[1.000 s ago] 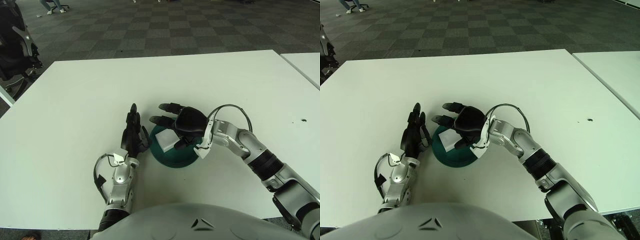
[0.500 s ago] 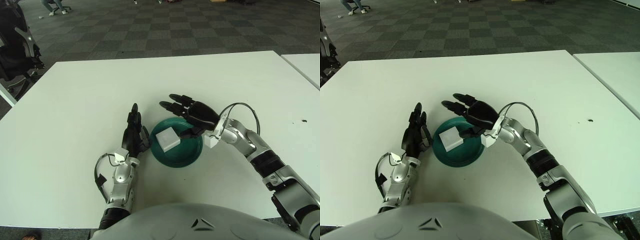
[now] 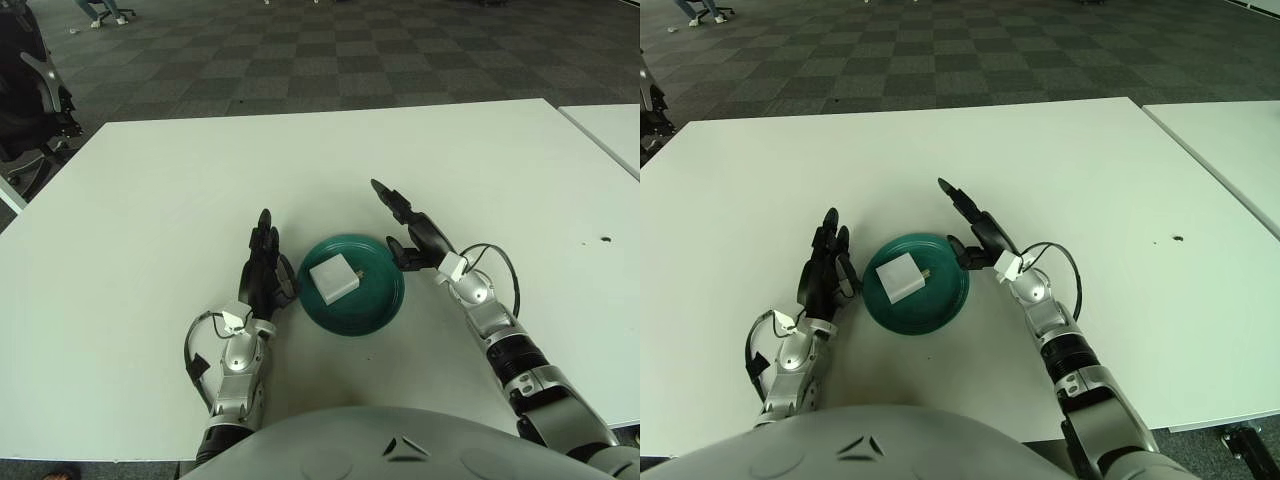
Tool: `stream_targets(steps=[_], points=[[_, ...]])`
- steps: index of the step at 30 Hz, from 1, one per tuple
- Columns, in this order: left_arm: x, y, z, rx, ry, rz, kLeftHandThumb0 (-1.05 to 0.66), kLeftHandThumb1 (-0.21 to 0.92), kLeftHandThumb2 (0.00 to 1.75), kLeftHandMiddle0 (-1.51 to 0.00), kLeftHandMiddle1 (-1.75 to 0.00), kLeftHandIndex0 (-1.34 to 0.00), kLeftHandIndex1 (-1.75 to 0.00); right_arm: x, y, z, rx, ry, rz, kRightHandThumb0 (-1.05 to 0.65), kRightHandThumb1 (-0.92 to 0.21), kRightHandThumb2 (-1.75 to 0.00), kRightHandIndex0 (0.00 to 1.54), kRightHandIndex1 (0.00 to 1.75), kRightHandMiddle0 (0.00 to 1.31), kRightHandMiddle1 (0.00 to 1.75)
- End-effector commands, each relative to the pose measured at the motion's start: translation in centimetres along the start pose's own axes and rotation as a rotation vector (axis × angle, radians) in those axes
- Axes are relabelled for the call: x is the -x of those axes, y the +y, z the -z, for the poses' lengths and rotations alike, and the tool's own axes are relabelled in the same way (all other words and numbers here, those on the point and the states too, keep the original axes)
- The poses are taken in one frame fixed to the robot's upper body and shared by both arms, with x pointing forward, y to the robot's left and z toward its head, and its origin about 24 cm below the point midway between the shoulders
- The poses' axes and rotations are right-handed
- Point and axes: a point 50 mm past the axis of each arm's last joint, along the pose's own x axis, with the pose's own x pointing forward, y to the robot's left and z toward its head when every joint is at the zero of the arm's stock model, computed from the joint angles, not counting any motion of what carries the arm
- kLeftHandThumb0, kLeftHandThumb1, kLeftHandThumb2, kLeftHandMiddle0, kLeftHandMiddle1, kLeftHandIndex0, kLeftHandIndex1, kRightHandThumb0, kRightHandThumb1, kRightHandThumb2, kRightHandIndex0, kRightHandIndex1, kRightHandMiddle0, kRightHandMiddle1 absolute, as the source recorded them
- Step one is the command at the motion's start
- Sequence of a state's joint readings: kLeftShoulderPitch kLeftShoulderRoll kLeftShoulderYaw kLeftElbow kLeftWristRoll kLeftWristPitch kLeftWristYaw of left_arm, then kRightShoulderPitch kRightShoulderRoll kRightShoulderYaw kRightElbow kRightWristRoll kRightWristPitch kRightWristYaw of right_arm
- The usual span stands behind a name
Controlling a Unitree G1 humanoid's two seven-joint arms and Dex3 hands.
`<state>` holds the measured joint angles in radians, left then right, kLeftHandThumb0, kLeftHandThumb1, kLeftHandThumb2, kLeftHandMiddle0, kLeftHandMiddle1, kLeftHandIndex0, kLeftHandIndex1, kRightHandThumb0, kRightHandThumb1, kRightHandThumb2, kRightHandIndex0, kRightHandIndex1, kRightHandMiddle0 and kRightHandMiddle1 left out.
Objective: Put the charger into the plate.
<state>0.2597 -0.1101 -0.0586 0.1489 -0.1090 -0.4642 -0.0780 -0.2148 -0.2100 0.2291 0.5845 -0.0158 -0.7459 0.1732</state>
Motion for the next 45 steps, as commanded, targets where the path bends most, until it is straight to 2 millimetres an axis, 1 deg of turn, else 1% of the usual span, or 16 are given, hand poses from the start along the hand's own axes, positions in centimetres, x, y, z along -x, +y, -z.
stream_targets(steps=[1, 7, 14, 17, 20, 29, 33, 45], points=[[1.0, 0.5, 0.7, -0.005, 0.066, -0.005, -0.97, 0.92, 1.12, 0.0, 0.0, 0.0, -0.17, 0.3, 0.0, 0.6, -0.064, -0.007, 0.073, -1.05, -0.92, -0.99, 0.0, 0.0, 0.0, 0.0], [1.1, 0.8, 0.5, -0.026, 0.068, 0.001, -0.98, 0.92, 1.1, 0.0, 0.0, 0.0, -0.13, 0.9, 0.3, 1.3, -0.113, 0.018, 0.171, -1.05, -0.92, -1.03, 0.0, 0.0, 0.02, 0.02], [1.2, 1.0, 0.3, -0.023, 0.075, 0.002, -0.99, 0.92, 1.1, 0.0, 0.0, 0.0, -0.1, 1.0, 0.5, 1.8, -0.209, 0.044, 0.255, -1.05, -0.92, -0.99, 0.0, 0.0, 0.05, 0.04], [1.3, 1.0, 0.3, -0.015, 0.08, 0.0, -0.99, 0.92, 1.1, 0.0, 0.0, 0.0, -0.1, 1.5, 0.7, 2.5, -0.24, 0.066, 0.288, -1.05, -0.92, -0.99, 0.0, 0.0, 0.05, 0.05], [1.3, 1.0, 0.3, -0.011, 0.084, -0.002, -0.99, 0.92, 1.1, 0.0, 0.0, 0.0, -0.08, 1.9, 1.2, 2.9, -0.261, 0.081, 0.316, -1.02, -0.92, -1.0, 0.0, 0.0, 0.01, 0.18], [1.4, 1.2, 0.2, -0.011, 0.089, -0.003, -0.98, 0.92, 1.12, 0.0, 0.0, 0.0, -0.06, 3.1, 2.6, 3.2, -0.282, 0.106, 0.345, -0.97, -0.92, -0.98, 0.0, 0.0, 0.0, 0.29], [1.3, 1.2, 0.1, -0.01, 0.096, -0.013, -0.98, 0.92, 1.12, 0.0, 0.0, 0.0, -0.05, 4.1, 3.3, 3.7, -0.324, 0.16, 0.358, -0.98, -0.92, -0.96, 0.0, 0.0, 0.0, 0.29], [1.3, 1.4, 0.2, -0.025, 0.107, -0.023, -0.99, 0.92, 1.14, 0.0, 0.0, 0.0, -0.04, 4.6, 4.3, 4.1, -0.414, 0.251, 0.461, -0.96, -0.92, -1.01, 0.0, 0.0, 0.0, 0.16]])
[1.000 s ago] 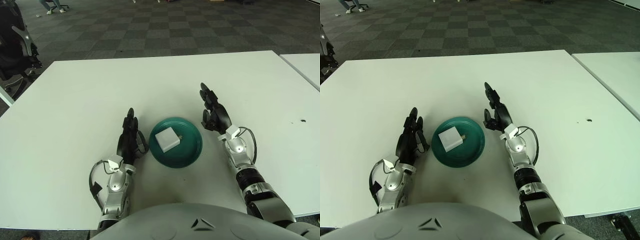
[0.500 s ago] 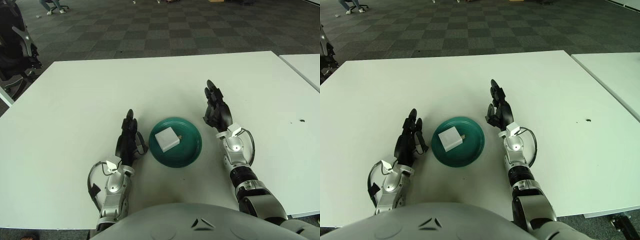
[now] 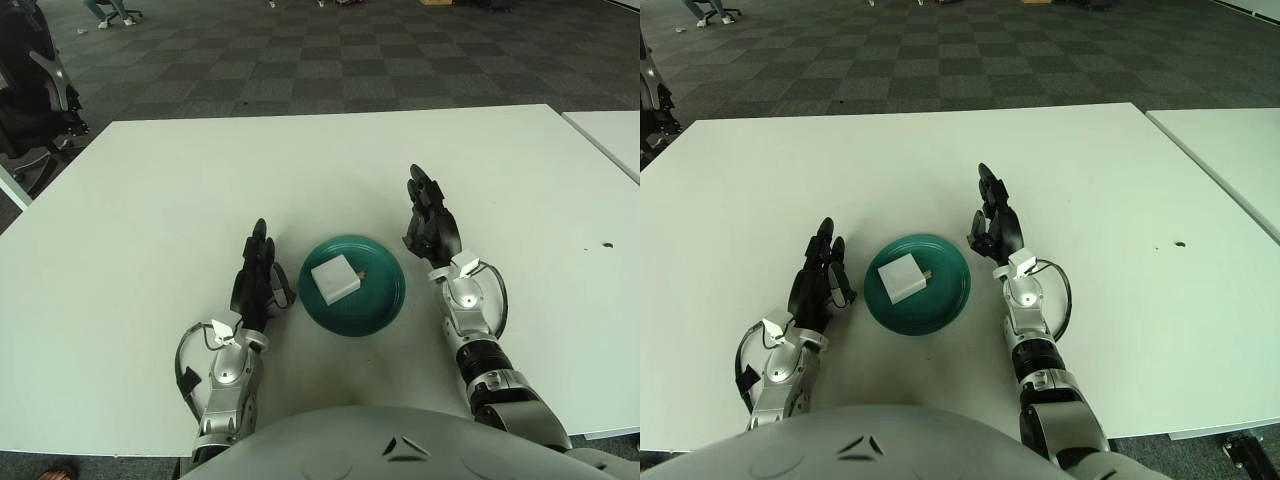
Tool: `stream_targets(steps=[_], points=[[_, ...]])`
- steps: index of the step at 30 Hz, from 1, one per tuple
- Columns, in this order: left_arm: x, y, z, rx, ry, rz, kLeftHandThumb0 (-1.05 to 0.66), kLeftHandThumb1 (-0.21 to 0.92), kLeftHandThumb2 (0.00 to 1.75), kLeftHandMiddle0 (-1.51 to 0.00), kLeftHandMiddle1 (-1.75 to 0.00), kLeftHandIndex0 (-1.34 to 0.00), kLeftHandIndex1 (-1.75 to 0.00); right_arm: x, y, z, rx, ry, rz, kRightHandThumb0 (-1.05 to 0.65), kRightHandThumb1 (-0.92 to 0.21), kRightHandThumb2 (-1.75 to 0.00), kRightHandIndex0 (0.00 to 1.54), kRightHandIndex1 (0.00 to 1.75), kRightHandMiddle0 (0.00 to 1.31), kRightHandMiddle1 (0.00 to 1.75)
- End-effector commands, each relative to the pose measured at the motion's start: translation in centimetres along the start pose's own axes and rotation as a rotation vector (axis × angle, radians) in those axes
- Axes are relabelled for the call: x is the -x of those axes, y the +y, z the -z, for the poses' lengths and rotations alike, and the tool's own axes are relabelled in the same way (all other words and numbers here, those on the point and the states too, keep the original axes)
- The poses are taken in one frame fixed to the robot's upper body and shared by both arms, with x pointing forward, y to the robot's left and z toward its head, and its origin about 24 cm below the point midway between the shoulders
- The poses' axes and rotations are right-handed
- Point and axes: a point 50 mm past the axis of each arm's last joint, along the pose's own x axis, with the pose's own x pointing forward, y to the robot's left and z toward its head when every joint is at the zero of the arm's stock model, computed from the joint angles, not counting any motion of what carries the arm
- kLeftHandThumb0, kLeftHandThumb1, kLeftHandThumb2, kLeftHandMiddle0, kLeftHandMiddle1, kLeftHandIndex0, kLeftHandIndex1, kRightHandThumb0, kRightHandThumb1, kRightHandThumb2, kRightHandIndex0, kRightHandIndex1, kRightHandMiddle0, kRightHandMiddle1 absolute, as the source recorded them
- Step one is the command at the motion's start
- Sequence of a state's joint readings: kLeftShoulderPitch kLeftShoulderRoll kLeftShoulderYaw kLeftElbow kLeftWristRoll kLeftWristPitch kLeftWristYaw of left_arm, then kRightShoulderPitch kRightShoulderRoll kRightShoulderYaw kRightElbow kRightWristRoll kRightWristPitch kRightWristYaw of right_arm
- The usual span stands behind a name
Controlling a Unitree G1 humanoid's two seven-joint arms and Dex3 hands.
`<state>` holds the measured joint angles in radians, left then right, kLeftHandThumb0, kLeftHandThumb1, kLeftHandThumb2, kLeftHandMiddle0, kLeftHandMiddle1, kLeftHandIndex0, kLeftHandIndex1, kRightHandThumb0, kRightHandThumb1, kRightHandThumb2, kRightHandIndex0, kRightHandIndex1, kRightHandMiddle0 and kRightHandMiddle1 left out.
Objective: Put the charger into the plate.
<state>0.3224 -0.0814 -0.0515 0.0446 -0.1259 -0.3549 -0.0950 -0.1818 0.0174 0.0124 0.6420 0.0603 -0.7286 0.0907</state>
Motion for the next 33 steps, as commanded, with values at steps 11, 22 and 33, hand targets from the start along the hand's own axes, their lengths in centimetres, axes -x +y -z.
stream_targets(steps=[11, 22, 33], points=[[0.3, 0.4, 0.6, -0.028, 0.047, -0.012, -0.99, 0.92, 1.13, 0.0, 0.0, 0.0, -0.05, 5.4, 0.9, 3.8, -0.128, 0.323, 0.13, -0.95, -0.92, -1.01, 0.0, 0.0, 0.0, 0.12], [0.4, 0.6, 0.7, -0.081, 0.051, -0.018, -1.0, 0.92, 1.11, 0.0, 0.0, 0.0, -0.06, 6.1, 0.7, 2.8, -0.143, 0.477, 0.17, -1.02, -0.92, -1.02, 0.0, 0.0, 0.0, 0.18], [0.3, 0.6, 0.9, -0.095, 0.06, -0.013, -1.0, 0.92, 1.12, 0.0, 0.0, 0.0, -0.07, 5.7, 0.6, 3.1, -0.156, 0.564, 0.214, -1.05, -0.92, -0.99, 0.0, 0.0, 0.0, 0.11]])
